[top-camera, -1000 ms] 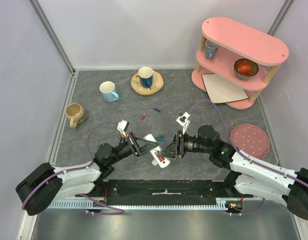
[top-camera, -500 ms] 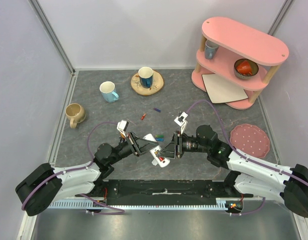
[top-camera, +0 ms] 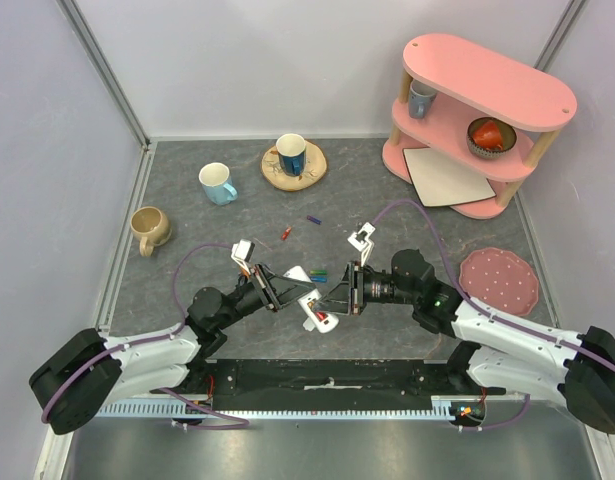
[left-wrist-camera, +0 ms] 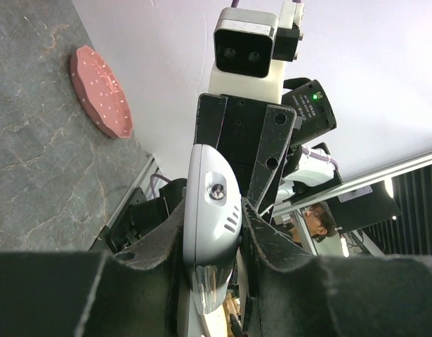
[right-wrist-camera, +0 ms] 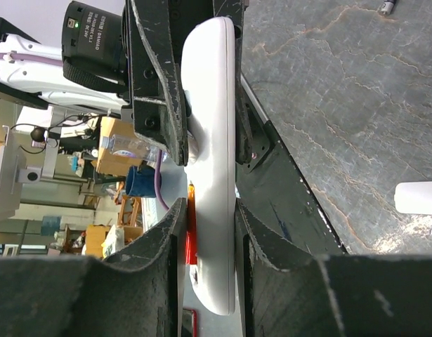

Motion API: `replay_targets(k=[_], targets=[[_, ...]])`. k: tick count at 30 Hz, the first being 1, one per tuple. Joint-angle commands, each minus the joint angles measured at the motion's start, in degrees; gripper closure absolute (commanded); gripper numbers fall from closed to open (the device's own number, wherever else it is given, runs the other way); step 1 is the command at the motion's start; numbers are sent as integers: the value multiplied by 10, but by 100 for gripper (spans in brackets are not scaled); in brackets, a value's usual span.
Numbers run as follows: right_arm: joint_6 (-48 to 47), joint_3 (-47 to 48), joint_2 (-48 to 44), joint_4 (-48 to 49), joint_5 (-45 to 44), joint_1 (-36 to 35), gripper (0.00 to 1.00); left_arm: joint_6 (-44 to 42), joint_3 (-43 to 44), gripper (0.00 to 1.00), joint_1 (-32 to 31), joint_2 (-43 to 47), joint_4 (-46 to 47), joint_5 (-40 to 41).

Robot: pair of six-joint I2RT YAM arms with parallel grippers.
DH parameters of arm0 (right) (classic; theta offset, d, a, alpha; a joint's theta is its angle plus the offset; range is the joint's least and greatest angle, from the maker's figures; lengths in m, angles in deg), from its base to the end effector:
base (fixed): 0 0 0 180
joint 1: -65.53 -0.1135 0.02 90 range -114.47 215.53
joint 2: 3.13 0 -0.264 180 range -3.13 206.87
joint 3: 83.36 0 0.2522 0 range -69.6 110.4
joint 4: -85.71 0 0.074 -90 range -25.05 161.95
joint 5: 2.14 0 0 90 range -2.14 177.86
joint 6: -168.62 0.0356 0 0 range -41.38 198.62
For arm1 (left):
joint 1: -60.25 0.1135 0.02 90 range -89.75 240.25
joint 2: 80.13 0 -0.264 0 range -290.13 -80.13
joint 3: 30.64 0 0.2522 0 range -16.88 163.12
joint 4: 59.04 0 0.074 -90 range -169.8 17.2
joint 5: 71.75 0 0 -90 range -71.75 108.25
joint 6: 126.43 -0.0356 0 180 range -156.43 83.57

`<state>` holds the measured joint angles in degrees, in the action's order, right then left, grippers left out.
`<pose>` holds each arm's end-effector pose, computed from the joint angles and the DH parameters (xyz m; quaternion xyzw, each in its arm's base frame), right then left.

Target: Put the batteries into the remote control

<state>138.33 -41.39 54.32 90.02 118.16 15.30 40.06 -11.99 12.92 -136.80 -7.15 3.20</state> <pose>0.1293 0.1835 0.2484 -0.1037 0.7569 0.6177 0.1865 0.1144 -0.1378 0.2047 -0.0541 0.6175 -0.7266 0.2963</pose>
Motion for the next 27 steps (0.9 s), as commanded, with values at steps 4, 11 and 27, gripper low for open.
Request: replay_targets(k=[4, 11, 27], targets=[[-6, -1, 32, -26, -26, 2, 74, 6, 19, 98, -4, 7, 72, 6], [-17, 16, 49, -39, -36, -6, 75, 8, 28, 98, -5, -7, 76, 3], [-35, 52, 66, -101, -102, -21, 66, 1, 38, 98, -8, -8, 52, 2]])
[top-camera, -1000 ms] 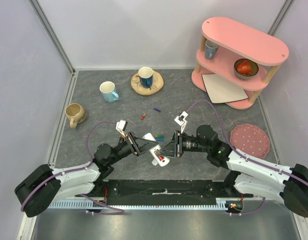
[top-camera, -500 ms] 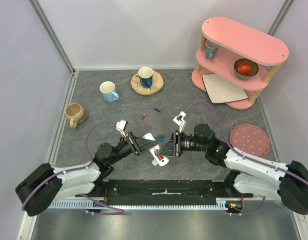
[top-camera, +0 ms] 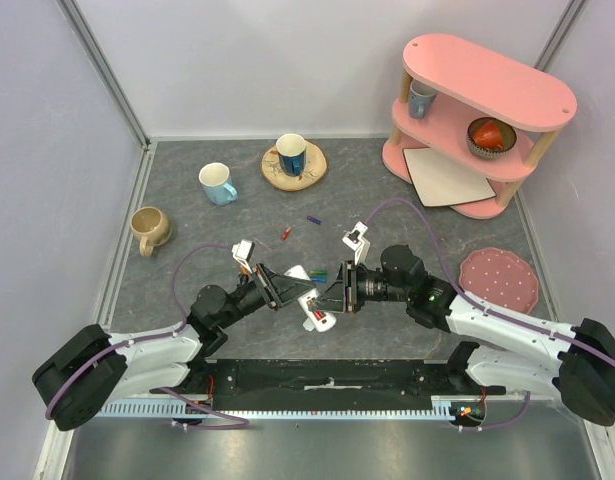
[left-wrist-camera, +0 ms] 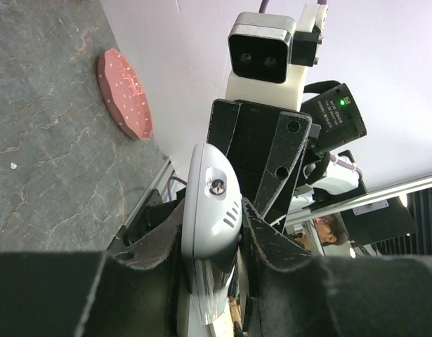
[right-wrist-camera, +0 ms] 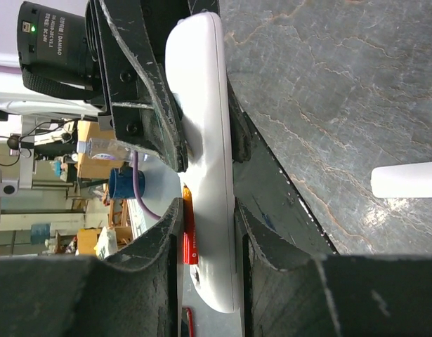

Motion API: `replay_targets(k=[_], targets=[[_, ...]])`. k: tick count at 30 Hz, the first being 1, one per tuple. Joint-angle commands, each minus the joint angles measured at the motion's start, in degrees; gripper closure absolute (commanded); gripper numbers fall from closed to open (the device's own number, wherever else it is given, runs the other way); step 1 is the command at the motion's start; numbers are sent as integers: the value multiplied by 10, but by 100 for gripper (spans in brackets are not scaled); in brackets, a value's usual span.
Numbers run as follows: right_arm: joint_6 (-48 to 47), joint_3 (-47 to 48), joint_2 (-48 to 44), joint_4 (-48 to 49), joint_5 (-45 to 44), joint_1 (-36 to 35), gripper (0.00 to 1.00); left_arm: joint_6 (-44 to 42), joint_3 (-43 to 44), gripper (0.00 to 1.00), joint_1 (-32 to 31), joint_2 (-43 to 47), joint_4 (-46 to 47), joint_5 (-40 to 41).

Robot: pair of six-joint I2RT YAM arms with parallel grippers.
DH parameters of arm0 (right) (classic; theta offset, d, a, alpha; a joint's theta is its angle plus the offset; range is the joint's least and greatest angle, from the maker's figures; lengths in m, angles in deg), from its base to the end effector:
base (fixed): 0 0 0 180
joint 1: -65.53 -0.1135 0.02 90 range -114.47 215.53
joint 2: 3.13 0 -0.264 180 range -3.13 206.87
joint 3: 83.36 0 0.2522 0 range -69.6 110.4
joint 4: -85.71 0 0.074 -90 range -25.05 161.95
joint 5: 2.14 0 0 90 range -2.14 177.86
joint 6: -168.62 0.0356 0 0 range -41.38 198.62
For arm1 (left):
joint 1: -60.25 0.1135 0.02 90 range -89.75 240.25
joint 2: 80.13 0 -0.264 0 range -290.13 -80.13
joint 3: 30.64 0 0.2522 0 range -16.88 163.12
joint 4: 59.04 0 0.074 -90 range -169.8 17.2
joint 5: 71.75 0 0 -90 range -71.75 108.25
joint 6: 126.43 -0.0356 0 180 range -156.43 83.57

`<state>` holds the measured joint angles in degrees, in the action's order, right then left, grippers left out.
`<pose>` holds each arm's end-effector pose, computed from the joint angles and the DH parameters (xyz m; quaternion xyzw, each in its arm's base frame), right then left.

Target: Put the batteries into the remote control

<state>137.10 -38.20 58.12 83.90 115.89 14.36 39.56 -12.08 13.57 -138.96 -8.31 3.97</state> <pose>0.1347 0.1941 0.2427 -0.0922 0.7919 0.5795 0.1689 0.1188 -0.1388 0.1961 -0.0682 0.6383 -0.7073 0.2961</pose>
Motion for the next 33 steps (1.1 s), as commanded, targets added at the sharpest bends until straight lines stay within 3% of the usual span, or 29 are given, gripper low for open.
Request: replay_targets(k=[1, 16, 26, 33], targets=[[-23, 21, 29, -40, -83, -12, 66, 5, 40, 98, -16, 15, 61, -6], [-11, 38, 43, -41, -118, -13, 63, 0, 40, 98, -21, 25, 45, -6], [-41, 47, 21, -75, -76, -11, 41, -26, 27, 98, -21, 57, -46, 29], [-86, 81, -19, -159, -79, -7, 35, -39, 25, 98, -20, 86, -118, 66]])
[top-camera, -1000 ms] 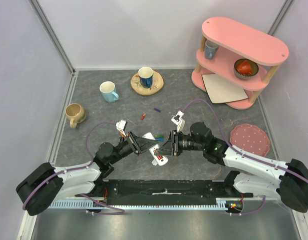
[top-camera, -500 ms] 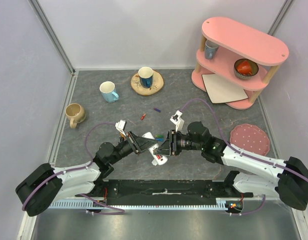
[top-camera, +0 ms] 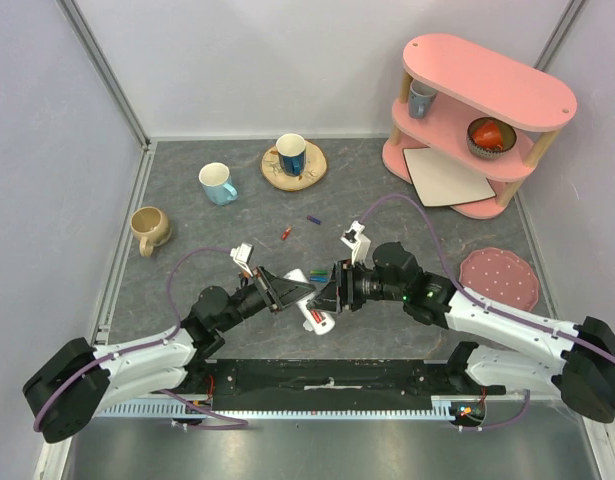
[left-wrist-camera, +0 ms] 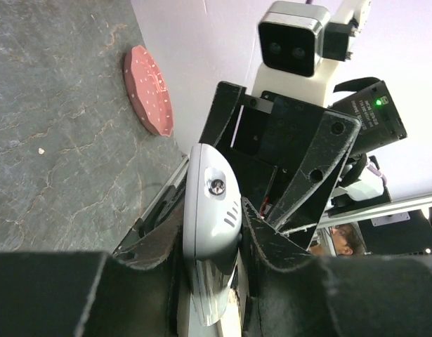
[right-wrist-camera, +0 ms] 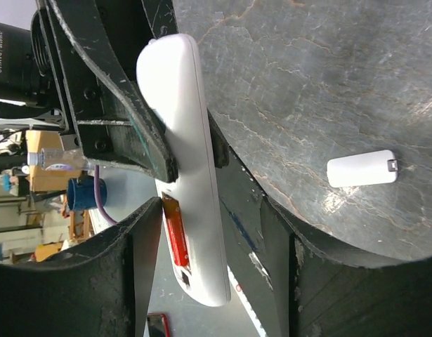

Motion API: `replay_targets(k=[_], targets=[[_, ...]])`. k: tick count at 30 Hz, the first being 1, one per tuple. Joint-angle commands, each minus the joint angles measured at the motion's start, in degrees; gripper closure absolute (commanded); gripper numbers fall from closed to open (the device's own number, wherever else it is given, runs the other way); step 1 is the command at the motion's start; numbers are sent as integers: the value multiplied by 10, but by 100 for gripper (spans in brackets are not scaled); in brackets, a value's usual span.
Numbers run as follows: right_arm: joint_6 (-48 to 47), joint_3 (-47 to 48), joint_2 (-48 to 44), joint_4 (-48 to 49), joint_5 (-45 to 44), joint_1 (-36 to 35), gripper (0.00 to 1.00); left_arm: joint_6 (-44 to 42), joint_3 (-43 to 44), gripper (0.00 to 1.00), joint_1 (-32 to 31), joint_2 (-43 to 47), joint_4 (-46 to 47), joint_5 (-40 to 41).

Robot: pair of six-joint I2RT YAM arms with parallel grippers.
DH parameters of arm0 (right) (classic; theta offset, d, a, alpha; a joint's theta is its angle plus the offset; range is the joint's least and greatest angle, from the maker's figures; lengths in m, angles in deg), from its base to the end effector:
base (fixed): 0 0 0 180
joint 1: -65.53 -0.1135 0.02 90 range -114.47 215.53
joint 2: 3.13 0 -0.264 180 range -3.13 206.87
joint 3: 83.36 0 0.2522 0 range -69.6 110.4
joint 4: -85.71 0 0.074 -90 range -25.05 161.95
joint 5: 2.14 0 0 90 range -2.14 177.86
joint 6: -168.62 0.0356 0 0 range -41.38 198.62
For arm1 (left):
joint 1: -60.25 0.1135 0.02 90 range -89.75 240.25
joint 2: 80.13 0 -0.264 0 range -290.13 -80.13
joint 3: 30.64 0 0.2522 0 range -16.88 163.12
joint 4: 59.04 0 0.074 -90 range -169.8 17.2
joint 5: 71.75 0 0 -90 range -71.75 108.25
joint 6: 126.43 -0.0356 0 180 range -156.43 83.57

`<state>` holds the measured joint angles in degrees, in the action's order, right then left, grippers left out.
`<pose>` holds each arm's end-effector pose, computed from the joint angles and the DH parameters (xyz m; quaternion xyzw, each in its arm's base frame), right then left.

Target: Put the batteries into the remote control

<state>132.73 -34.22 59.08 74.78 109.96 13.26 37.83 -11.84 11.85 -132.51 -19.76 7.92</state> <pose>0.1365 0.1983 0.2465 -0.0912 0.8247 0.5243 0.1916 0.1130 -0.1369 0.1939 -0.0845 0.6663 -0.6768 0.3012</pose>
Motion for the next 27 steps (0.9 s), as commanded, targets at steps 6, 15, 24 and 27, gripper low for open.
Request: replay_targets(k=[6, 15, 24, 27], targets=[[-79, 75, -61, -134, -24, 18, 31, -32, 24, 98, -2, 37, -35, 36], [-152, 105, -89, -230, -257, 21, 30, -46, 11, 98, 5, 68, -74, 39], [-233, 136, 72, -182, -447, 21, 33, -65, 0, 98, 77, 353, -351, 40], [-259, 179, 156, -168, -476, 26, 33, -74, -1, 98, 99, 408, -412, 19]])
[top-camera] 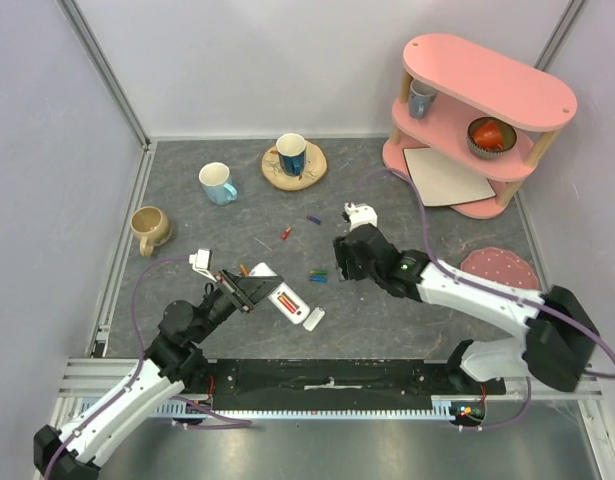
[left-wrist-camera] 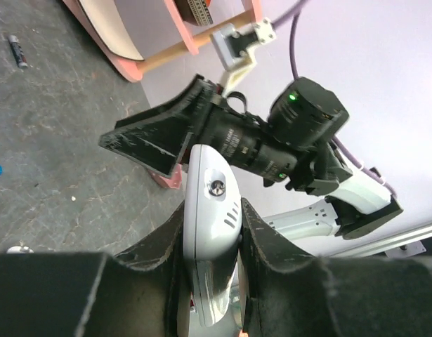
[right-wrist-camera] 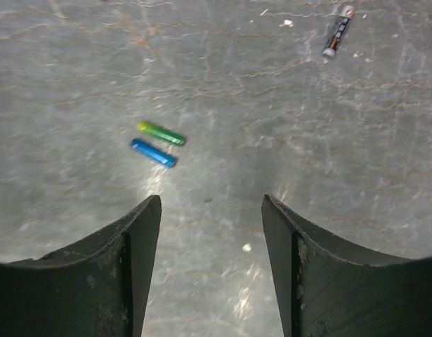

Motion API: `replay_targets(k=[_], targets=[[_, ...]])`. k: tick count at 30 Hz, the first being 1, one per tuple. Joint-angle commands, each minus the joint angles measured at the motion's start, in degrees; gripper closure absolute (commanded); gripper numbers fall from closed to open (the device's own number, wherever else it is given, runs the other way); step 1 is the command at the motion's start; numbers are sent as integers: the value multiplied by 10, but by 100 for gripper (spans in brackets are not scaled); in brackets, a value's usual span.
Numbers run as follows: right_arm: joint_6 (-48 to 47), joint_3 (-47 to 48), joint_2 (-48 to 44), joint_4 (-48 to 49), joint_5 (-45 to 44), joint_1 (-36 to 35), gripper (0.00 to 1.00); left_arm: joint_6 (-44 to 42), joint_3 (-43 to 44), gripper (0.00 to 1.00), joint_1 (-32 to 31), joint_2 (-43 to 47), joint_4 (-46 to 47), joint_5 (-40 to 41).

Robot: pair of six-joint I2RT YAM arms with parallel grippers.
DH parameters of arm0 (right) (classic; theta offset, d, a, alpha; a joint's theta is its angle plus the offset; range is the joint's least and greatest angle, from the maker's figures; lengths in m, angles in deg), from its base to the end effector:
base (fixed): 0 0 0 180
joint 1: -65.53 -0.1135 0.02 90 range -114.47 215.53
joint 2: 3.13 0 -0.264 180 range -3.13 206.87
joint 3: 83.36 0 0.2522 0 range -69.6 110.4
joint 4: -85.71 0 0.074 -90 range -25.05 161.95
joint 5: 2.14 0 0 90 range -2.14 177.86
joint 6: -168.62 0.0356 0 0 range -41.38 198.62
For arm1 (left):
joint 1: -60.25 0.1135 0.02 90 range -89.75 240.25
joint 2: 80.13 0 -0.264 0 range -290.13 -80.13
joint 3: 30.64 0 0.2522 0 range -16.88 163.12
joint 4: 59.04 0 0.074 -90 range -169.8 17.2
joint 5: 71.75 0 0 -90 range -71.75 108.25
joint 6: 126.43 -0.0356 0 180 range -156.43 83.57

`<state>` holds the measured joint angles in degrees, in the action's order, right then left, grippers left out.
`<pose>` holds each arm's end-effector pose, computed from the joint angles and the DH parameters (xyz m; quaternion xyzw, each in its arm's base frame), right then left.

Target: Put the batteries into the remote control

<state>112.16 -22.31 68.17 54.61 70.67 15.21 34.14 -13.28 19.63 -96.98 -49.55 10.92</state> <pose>0.1771 0.1969 0.2473 -0.0706 0.9003 0.1708 0.3940 0.0936 -0.0862 0.2113 -0.1185 0.6323 -0.6540 0.3981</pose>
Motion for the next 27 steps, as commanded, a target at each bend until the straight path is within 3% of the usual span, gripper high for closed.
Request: replay_targets(k=[1, 5, 9, 15, 18, 21, 27], targets=[[-62, 78, 100, 42, -83, 14, 33, -33, 8, 98, 33, 55, -116, -22], [-80, 112, 164, 75, -59, 35, 33, 27, -34, 98, 63, 25, -34, -95], [-98, 149, 204, 80, -39, 47, 34, 21, -43, 98, 82, -44, 66, -162], [-112, 165, 244, 104, 3, 83, 36, -12, -38, 98, 87, -87, 91, -189], [-124, 165, 272, 179, -6, 101, 38, -3, -48, 98, 91, -98, 128, -189], [-146, 163, 304, 266, 17, 114, 39, -3, -41, 98, 99, -83, 108, -190], [-183, 264, 393, 236, 73, 129, 38, -34, -10, 98, 108, 0, -45, -175]])
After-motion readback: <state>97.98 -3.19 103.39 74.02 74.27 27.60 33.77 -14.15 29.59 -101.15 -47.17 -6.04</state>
